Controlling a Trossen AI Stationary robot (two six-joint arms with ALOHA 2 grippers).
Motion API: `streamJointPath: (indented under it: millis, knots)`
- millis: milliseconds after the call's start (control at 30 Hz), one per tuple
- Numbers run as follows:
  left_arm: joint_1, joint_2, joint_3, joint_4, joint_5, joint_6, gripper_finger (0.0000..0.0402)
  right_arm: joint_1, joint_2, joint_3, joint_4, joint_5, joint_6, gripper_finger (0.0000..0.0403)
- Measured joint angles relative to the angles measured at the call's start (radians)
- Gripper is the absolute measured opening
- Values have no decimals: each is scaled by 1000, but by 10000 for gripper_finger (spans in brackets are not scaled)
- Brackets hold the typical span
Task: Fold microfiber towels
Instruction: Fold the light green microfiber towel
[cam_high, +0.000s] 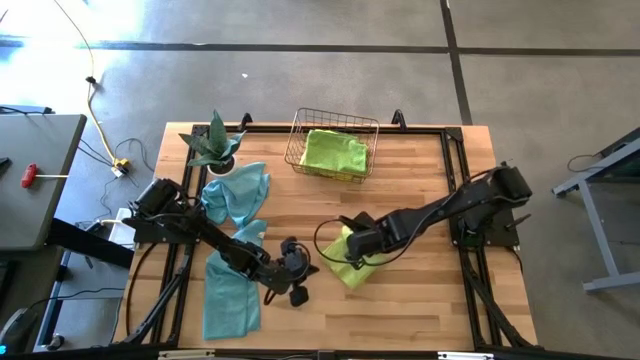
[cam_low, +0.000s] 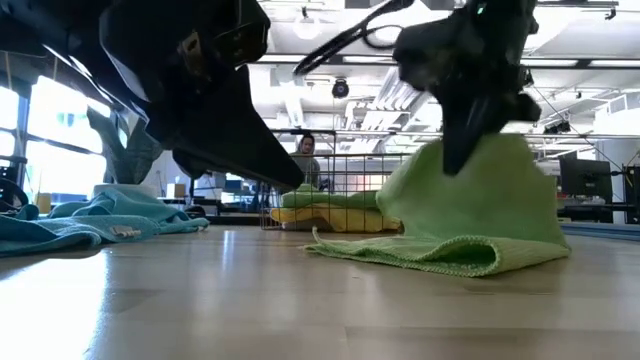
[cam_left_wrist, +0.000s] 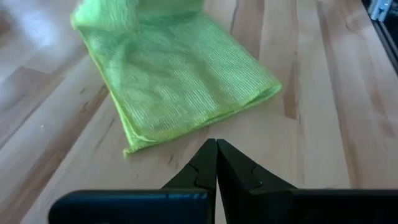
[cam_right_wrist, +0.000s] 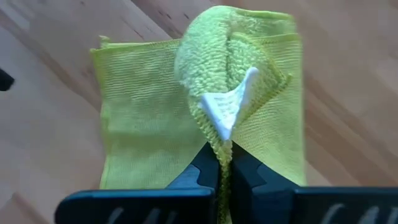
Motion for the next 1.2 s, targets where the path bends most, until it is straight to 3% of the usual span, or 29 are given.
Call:
streamJointPath:
  millis: [267, 867, 1000, 1200]
  knots:
    - [-26, 0, 0, -3, -29, 5, 0, 10, 79, 1, 213, -38, 13, 0]
    - [-41, 0, 0, -35, -53, 26, 0, 85, 109, 2, 304, -37, 76, 2]
    - [-41, 0, 0, -36, -56, 26, 0, 91, 110, 2, 324, -39, 20, 29]
    - [-41, 0, 0, -40, -56, 26, 0, 92, 110, 2, 415, -136, -99, 110]
